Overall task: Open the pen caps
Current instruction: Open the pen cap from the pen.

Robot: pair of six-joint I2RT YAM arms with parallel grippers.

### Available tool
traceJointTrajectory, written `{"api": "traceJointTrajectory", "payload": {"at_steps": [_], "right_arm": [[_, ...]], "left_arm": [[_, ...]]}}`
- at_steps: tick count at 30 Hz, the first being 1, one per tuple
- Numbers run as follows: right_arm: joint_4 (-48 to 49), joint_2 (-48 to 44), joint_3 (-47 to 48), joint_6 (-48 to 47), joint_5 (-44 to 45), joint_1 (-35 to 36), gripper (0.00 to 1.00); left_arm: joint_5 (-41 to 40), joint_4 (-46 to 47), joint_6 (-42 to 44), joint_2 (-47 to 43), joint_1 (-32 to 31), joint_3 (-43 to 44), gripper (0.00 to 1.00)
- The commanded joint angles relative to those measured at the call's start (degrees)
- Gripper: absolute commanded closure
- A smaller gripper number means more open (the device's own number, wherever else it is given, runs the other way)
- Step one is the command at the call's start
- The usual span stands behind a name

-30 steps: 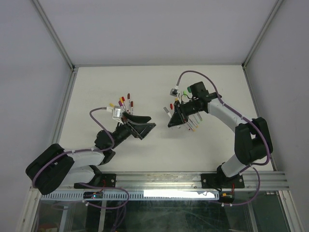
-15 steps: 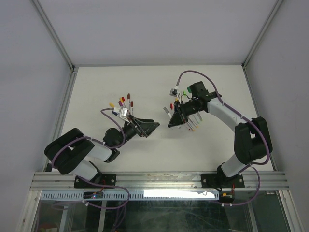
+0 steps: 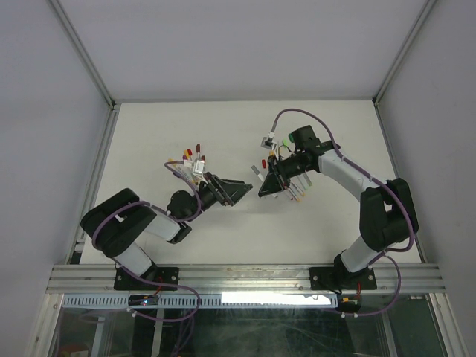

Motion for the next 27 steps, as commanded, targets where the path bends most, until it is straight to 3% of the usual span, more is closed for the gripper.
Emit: {"api": "traceJointTrajectory", "payload": {"at_steps": [1, 5, 11, 17, 27], "right_arm": [[0.25, -0.07, 2.77, -0.79, -2.61, -0.17, 1.0], [0.33, 0.01, 2.62, -0.7, -2.82, -0.16, 1.0], [0.35, 0.19, 2.57, -0.7, -3.17, -0.19, 1.0], [0.37, 0.23, 2.51, -0.7, -3.32, -0.22, 1.0], [0.3, 0.28, 2.4, -0.79, -3.18, -0.05, 1.0]], "left_arm": [[-1.36, 12.49, -0.78, 1.67, -1.5, 3.17, 0.1], [-4.65, 13.62, -0.82, 4.14, -1.68, 4.79, 0.12], [-5.5, 15.09, -1.04, 6.59, -1.69, 8.56, 0.24], [-6.73, 15.06, -1.01, 7.52, -1.65, 11.14, 0.3], [-4.21, 13.63, -2.28, 8.09, -1.71, 13.6, 0.59]]}}
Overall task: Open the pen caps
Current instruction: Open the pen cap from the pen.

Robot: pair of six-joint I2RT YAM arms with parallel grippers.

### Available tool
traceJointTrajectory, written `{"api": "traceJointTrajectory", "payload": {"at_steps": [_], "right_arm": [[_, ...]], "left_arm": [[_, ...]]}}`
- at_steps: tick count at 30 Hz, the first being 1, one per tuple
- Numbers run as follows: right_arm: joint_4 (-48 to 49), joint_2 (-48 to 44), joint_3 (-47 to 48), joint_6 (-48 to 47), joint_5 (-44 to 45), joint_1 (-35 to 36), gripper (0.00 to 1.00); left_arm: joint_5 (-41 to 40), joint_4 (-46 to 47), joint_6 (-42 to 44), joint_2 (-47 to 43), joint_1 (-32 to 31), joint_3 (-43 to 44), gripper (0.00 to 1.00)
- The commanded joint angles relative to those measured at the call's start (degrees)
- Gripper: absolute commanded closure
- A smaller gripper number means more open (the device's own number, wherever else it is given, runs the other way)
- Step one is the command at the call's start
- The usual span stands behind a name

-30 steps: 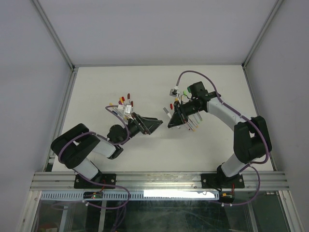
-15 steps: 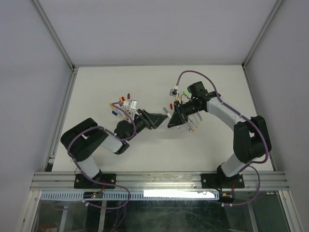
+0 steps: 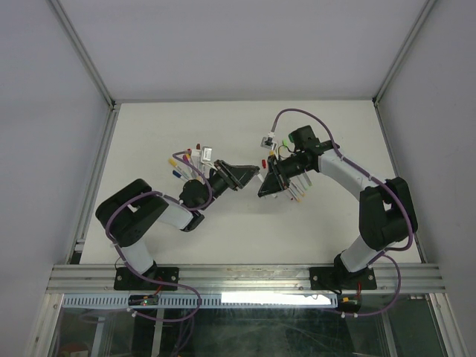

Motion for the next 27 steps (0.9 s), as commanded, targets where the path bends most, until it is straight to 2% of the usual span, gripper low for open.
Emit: {"api": "traceJointTrajectory", "payload": {"at_steps": [1, 6, 11, 12, 14, 15, 16, 19, 22, 24, 27], "right_arm": [[0.47, -0.22, 2.22, -0.79, -1.65, -0.08, 1.0], [0.49, -0.31, 2.2, -0.96, -0.7, -0.04, 1.0], [0.58, -0.23, 2.22, -0.96, 0.0, -0.09, 1.0], [0.57, -0.23, 2.22, -0.96, 0.08, -0.05, 1.0], [0.58, -0.14, 2.22, -0.96, 0.3, -0.07, 0.99], [0.55, -0.14, 2.27, -0.96, 0.39, -0.11, 0.97], [0.47, -0.2, 2.3, -0.89, 0.5, -0.12, 0.89], [0.71, -0.63, 2.39, -0.07, 0.43, -0.26, 0.69], [1.98, -1.44, 1.96, 1.8, -1.44, -0.91, 0.53], [3.58, -2.03, 1.31, 3.62, -2.83, -1.66, 0.5], [7.45, -2.92, -0.04, 7.45, -3.37, -3.07, 0.51]], "left_arm": [[1.76, 13.47, -1.01, 0.45, -0.34, 2.23, 0.61], [3.78, 12.93, -1.67, 0.62, -0.34, 2.99, 0.78], [5.7, 12.9, -2.11, 0.95, -0.23, 3.14, 0.77], [6.14, 12.85, -2.12, 0.99, -0.27, 3.28, 0.79], [6.44, 12.86, -1.97, 1.0, -0.25, 3.41, 0.91], [6.54, 12.91, -1.95, 0.95, -0.26, 3.38, 0.97], [6.65, 12.91, -1.94, 0.92, -0.18, 3.37, 1.0], [6.28, 13.51, -2.01, 0.69, -0.03, 2.73, 1.0], [6.15, 14.48, -2.19, 0.65, 0.21, 2.09, 1.0], [6.21, 14.68, -2.36, 0.64, 0.27, 1.96, 1.0], [6.44, 15.02, -2.72, 0.9, 0.22, 2.05, 1.0]]}}
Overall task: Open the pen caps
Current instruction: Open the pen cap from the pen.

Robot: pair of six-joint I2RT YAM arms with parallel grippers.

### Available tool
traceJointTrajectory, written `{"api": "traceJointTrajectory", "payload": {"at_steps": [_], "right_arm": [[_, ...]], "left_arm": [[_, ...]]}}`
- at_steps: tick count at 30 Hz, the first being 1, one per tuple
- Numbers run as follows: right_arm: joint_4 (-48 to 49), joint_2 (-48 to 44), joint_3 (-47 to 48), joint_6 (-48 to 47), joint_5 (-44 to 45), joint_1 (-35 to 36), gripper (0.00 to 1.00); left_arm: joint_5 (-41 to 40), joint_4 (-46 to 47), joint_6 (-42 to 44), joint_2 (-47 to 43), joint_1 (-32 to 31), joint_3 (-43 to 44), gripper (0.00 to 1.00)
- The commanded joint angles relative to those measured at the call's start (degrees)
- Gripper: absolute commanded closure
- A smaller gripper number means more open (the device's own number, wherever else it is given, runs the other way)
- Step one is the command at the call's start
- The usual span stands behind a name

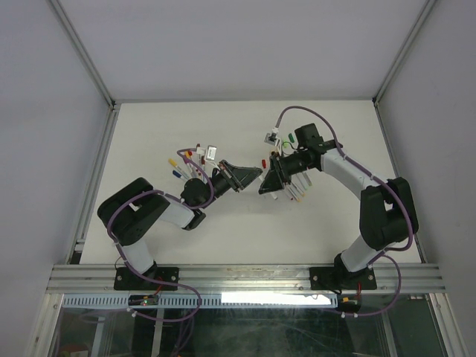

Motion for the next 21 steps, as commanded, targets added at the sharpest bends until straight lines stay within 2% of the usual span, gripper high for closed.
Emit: {"api": "traceJointTrajectory", "payload": {"at_steps": [1, 5, 8, 14, 18, 21], "right_arm": [[7.47, -3.11, -0.55, 5.88, -3.0, -2.04, 0.52], [8.8, -3.47, -1.19, 7.32, -2.97, -2.25, 0.58], [8.23, -3.15, -0.87, 7.09, -3.4, -2.29, 0.73], [5.7, -2.64, -0.27, 4.02, -3.88, -1.33, 0.82], [3.28, -1.59, 0.74, 1.86, -2.57, 0.3, 1.0], [1.75, -0.76, 1.14, 0.23, -1.48, 1.83, 1.0]], "left_arm": [[0.84, 15.01, -0.51, 0.13, 0.15, 0.23, 1.0], [0.72, 15.3, -0.66, 0.28, 0.16, 0.25, 1.0], [0.72, 15.39, -0.74, 0.29, 0.37, 0.28, 1.0], [1.46, 15.77, -2.55, -0.44, 3.37, 0.65, 1.0], [2.29, 16.68, -4.14, -2.02, 6.49, 0.11, 1.0], [2.21, 16.71, -4.27, -4.74, 9.74, -1.6, 1.0]]}}
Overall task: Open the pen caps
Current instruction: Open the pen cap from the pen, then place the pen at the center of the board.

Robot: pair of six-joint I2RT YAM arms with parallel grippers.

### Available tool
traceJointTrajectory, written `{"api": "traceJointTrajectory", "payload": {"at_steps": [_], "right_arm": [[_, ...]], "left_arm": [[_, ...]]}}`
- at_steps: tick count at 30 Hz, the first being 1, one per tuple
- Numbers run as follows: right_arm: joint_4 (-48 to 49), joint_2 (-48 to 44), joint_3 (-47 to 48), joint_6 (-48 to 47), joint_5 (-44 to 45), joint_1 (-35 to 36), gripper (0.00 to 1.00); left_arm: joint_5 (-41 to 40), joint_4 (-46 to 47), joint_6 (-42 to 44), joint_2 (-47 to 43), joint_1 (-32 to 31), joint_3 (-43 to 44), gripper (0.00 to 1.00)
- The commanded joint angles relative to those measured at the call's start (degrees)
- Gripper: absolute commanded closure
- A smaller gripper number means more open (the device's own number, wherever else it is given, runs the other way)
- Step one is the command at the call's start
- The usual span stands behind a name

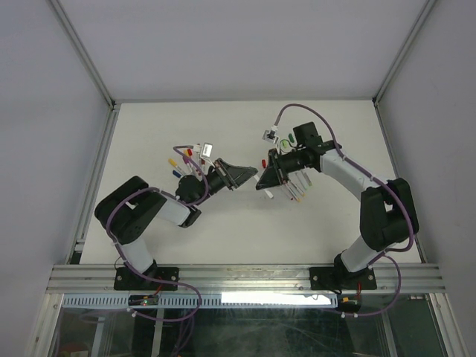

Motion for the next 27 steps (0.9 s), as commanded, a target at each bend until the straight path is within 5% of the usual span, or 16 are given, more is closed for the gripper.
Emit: {"api": "traceJointTrajectory", "payload": {"at_steps": [1, 13, 27], "right_arm": [[-4.8, 0.22, 1.85, -3.97, 0.25, 2.47, 1.0], [-8.58, 4.05, 3.83, -6.95, 2.15, 5.33, 1.0], [-9.19, -0.34, 3.88, -7.78, 19.97, 4.9, 1.0]], "left_arm": [[-3.57, 16.69, -0.83, -6.1, 6.71, -1.75, 1.0], [-4.54, 6.76, 1.73, -18.24, 21.51, -0.03, 1.0], [-1.14, -8.32, 3.32, -32.52, 23.09, -12.61, 1.0]]}}
